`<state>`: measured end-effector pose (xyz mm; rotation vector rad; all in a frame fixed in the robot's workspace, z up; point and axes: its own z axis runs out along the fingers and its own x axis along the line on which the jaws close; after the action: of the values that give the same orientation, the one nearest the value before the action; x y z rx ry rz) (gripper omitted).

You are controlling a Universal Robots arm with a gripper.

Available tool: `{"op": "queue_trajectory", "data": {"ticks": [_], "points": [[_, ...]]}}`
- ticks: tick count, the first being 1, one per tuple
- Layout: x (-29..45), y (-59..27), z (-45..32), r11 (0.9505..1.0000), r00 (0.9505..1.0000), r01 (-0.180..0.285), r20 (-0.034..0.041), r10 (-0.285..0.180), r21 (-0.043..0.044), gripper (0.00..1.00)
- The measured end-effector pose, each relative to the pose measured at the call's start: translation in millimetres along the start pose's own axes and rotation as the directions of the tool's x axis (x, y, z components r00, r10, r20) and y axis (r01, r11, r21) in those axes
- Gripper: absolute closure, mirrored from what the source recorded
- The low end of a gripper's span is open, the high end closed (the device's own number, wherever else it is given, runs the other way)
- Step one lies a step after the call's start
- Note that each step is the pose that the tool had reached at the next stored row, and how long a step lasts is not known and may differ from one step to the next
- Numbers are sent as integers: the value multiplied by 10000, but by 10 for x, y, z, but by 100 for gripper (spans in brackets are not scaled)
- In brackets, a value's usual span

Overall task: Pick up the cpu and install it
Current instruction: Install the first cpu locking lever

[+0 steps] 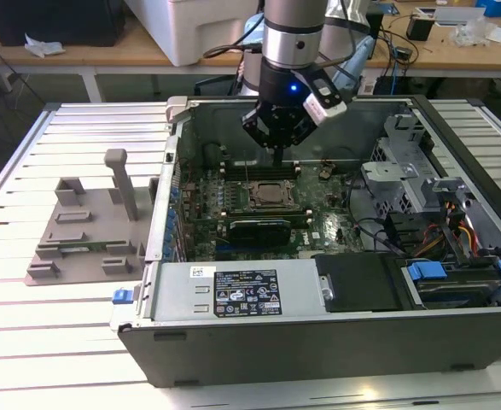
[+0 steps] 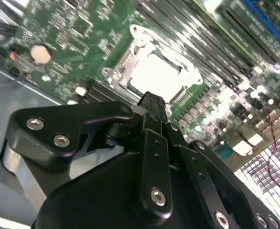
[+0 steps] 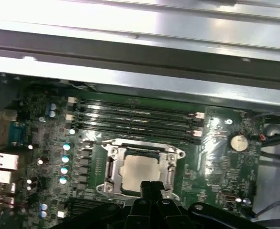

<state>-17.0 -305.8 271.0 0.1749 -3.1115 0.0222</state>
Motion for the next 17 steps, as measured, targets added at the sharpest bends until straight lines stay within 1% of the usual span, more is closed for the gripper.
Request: {"op": "queue_trajectory", "data": {"ticks": [2,3,6,7,8,9,12,13,14,16,17], "points": [[66,7,1,10000,10000,-3,-1,3,1,89],[122,13,2,10000,10000,-2,-1,2,2,89],[254,28,6,10000,10000,-3,2,3,2,89],[321,36,9,10000,10000,-2,4,2,2,89],[369,42,11,10000,10000,-3,5,3,2,89],[455,54,16,10000,10000,-4,6,4,2,89],[577,90,23,10000,10000,-3,3,3,-2,89],[595,105,25,10000,10000,-1,6,1,-7,89],[615,139,31,10000,10000,-3,10,3,-34,89],[616,177,36,10000,10000,0,13,0,-64,89],[612,219,40,10000,10000,1,15,-1,-92,89]]}}
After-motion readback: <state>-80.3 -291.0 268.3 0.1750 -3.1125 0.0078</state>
